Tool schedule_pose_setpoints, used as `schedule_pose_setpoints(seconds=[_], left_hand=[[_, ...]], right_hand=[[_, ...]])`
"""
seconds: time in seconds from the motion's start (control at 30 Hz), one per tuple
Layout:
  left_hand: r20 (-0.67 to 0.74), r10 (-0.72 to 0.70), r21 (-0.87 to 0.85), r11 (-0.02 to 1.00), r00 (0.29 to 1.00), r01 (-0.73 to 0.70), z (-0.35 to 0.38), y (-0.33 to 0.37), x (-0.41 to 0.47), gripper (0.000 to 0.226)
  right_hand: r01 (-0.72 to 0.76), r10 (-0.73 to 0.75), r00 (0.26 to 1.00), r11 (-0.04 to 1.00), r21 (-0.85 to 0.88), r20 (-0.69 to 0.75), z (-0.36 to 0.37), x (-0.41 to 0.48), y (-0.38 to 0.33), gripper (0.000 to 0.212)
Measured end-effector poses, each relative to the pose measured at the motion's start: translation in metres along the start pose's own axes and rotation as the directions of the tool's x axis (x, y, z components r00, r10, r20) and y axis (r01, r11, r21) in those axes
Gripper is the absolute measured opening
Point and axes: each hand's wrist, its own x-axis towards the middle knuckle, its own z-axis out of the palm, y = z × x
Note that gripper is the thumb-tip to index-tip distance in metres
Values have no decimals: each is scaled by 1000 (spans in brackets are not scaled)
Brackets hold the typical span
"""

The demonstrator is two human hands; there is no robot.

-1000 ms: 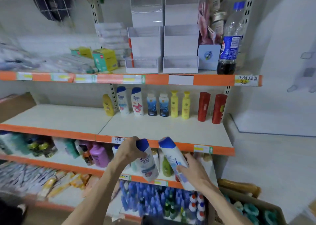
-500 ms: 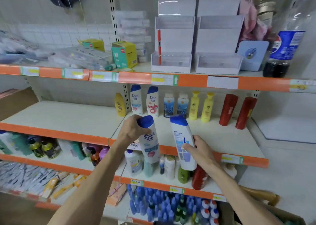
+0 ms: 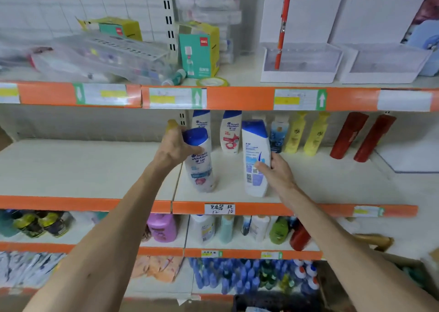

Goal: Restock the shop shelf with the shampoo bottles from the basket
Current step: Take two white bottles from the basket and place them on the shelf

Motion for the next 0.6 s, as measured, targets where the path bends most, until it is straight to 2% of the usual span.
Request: schedule_pose_setpoints(seconds=[0.17,0.3,0.47,0.53,0.6], left_hand=[[15,-8,-15,1000,1000,8,5,-27,41,72],[30,31,87,996,999,-33,21,-45,80,74],[48,76,148,986,996,-83,39,-50,109,67],[43,76,123,989,996,-81,40,-50,114,67],[21,74,27,997,997,-75,42,-55,118,62]], right_hand=[[6,-6,1000,998,57,0,18,30,4,31],[21,-22,1000,993,116,8,35,60,20,30],[40,-46,999,978,207,24,54,89,52,31],[48,-57,998,972,231,32,60,98,64,30],[59,-72,997,959,276,37,64,106,73,31]])
